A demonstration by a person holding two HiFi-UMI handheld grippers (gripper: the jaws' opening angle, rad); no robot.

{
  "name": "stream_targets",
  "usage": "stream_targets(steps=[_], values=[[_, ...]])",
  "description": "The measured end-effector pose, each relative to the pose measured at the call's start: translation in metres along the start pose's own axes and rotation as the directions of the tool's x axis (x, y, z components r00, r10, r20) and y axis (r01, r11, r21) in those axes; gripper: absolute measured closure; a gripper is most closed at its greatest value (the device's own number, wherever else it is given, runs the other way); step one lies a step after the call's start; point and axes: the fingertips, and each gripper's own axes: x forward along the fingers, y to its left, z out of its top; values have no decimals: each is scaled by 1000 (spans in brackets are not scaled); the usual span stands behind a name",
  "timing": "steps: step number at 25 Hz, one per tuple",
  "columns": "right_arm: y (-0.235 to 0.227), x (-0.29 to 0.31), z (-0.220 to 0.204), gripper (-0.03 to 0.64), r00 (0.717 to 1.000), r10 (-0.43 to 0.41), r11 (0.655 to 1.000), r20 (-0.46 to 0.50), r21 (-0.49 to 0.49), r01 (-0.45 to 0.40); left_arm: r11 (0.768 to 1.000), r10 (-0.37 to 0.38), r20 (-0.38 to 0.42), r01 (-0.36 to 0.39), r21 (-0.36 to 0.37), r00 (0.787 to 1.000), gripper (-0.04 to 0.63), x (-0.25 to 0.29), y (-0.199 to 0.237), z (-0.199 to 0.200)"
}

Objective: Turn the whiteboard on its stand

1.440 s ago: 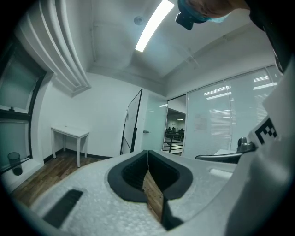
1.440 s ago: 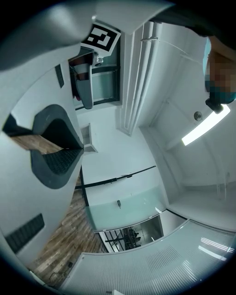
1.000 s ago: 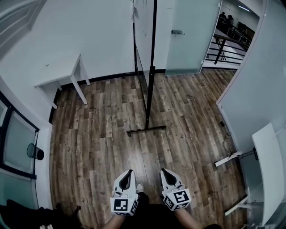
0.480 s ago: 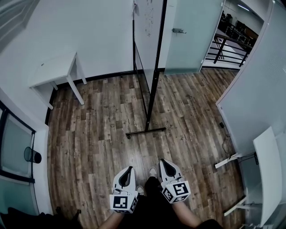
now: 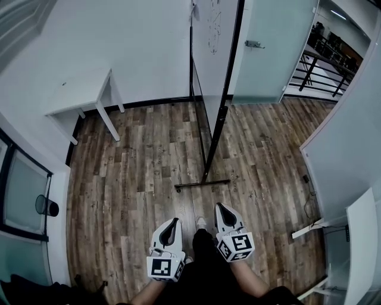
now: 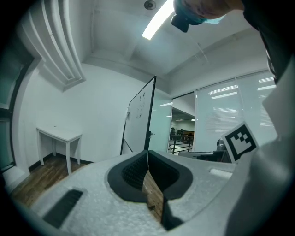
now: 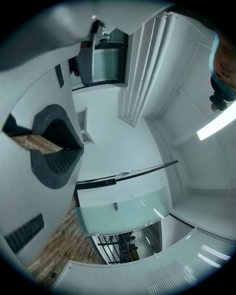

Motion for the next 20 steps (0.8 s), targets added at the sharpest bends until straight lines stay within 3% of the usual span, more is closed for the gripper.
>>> stream_targets(steps=[20], values=[[-148,212,23,583,994,-39,999,-102,-36,35,998,57,0,-57,6,998,577,221,52,32]])
